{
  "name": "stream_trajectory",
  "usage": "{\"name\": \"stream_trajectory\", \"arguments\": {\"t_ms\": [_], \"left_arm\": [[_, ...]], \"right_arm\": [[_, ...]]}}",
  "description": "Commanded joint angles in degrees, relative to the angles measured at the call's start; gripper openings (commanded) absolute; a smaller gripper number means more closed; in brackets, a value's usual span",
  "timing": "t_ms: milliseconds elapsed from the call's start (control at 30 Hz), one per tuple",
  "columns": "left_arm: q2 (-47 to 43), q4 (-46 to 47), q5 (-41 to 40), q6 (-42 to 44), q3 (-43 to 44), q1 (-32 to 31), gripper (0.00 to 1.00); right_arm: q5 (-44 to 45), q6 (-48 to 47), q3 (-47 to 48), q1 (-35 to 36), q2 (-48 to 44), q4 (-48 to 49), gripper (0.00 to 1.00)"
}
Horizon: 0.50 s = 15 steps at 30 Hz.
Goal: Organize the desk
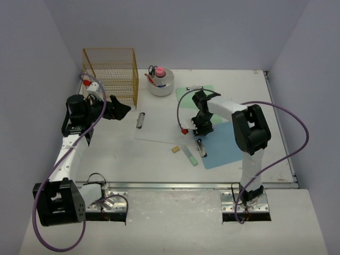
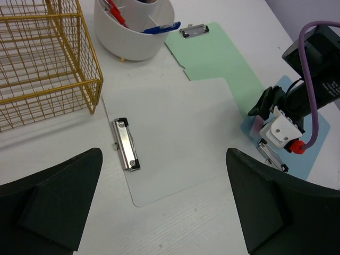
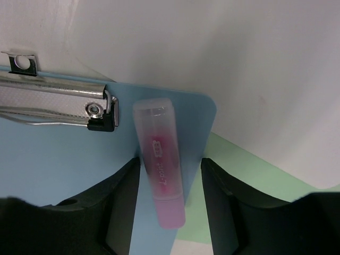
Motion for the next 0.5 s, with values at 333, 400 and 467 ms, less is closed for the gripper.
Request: {"name": "stream_trajectory", "arguments": {"t_ms": [333, 400, 467], "left_arm": [[3.34, 3.70, -4.58, 14.45, 8.75, -3.96, 0.89], [3.29, 5.98, -6.75, 25.48, 9.76, -7.56, 0.88], [2.53, 7.90, -5.16, 38.25, 8.74, -12.97, 0.87]], "right_arm": [[-10.10, 22.47, 26.34, -1.63, 3.15, -15.06, 0.00], [-13.81, 31.55, 36.12, -2.69, 5.12, -21.35, 0.00], [-16.95, 41.83, 43.04, -3.46, 6.55, -25.01, 0.00]]}}
